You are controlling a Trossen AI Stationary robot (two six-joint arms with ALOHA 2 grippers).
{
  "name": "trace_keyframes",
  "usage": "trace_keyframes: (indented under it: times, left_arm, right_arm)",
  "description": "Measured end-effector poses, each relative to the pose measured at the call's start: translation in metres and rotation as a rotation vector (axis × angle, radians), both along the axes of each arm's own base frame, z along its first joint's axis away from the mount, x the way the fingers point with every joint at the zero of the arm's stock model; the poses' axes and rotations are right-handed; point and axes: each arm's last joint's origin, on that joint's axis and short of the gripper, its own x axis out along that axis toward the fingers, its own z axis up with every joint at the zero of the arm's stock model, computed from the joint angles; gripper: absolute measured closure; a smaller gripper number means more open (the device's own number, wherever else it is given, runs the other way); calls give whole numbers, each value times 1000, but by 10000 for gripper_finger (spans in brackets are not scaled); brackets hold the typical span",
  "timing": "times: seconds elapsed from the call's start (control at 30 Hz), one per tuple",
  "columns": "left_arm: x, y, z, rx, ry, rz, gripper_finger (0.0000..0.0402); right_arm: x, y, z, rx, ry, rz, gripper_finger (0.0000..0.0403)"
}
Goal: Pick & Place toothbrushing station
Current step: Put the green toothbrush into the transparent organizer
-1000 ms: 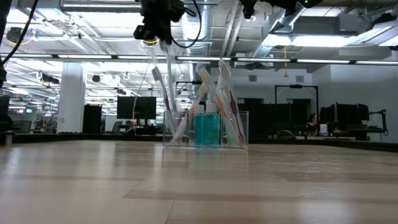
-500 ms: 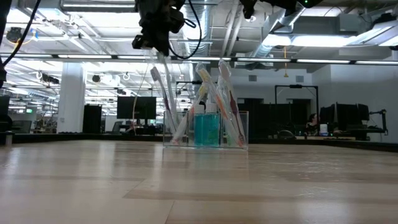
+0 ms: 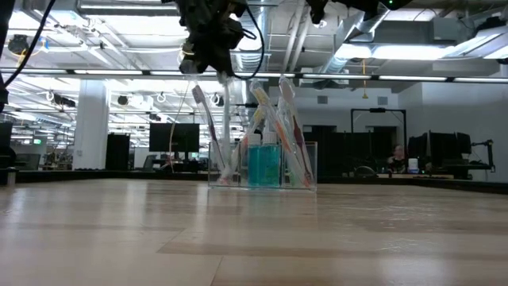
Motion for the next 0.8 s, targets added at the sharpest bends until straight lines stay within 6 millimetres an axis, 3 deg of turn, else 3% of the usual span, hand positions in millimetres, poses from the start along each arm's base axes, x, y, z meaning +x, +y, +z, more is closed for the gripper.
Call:
trace_keyframes:
  times: [0.8]
  left_arm:
    - [4, -5, -55, -115, -35, 37, 401]
  right_arm:
    - [0, 0, 0, 0, 0, 0, 101]
